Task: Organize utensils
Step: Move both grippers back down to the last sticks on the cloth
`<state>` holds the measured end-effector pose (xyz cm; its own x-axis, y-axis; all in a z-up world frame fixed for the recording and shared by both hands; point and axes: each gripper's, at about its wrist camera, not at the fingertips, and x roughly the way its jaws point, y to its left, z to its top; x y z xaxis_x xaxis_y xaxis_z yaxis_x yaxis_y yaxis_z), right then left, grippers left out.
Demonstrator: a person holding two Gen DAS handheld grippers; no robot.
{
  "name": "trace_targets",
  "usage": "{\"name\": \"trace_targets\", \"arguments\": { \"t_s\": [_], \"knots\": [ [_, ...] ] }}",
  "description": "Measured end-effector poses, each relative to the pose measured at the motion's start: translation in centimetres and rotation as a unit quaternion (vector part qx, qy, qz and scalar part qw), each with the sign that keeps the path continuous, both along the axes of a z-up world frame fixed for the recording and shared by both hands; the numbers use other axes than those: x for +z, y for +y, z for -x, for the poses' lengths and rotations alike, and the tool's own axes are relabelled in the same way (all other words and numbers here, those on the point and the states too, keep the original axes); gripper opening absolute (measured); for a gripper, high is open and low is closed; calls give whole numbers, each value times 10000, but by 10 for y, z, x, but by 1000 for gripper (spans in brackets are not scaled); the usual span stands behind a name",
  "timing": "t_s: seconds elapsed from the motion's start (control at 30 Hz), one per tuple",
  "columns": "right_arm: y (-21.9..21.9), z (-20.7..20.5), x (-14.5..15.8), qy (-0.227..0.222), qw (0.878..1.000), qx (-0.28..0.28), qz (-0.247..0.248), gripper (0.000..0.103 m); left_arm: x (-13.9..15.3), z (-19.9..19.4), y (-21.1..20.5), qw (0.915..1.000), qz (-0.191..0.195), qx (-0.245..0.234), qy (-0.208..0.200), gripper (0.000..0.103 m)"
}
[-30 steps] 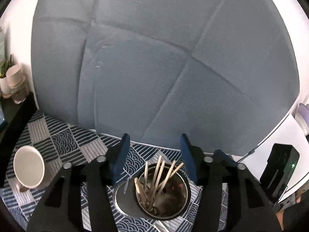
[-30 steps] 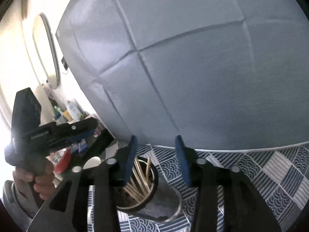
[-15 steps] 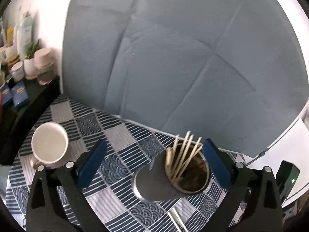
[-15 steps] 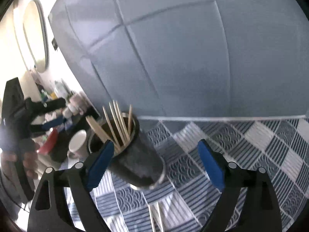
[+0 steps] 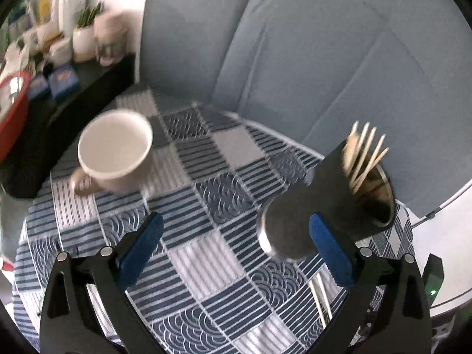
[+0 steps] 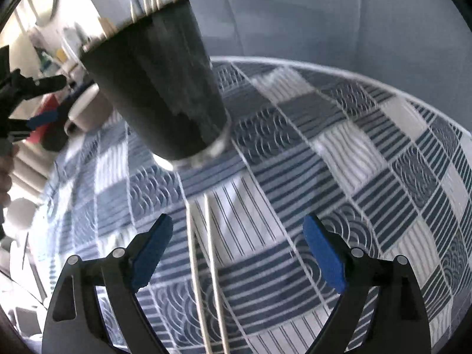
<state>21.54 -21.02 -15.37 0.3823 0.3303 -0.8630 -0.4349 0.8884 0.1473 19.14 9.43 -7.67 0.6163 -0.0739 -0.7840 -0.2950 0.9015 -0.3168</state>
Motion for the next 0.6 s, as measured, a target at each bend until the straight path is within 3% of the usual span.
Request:
{"name": "trace_targets", "arguments": {
  "t_s": [0.17,0.37,0.6],
  "knots": [
    [-1,8,-17,44,9995,122,298,85,-24,7,-6,9995,58,-69,317,97],
    [1,20,-33,123,9962,321,806,85,-49,10,-27,9966,-166,-449,663,97],
    [5,35,-37,16,9949,447,901,86,-76,21,-51,9916,-362,-710,1016,97]
  ]
}}
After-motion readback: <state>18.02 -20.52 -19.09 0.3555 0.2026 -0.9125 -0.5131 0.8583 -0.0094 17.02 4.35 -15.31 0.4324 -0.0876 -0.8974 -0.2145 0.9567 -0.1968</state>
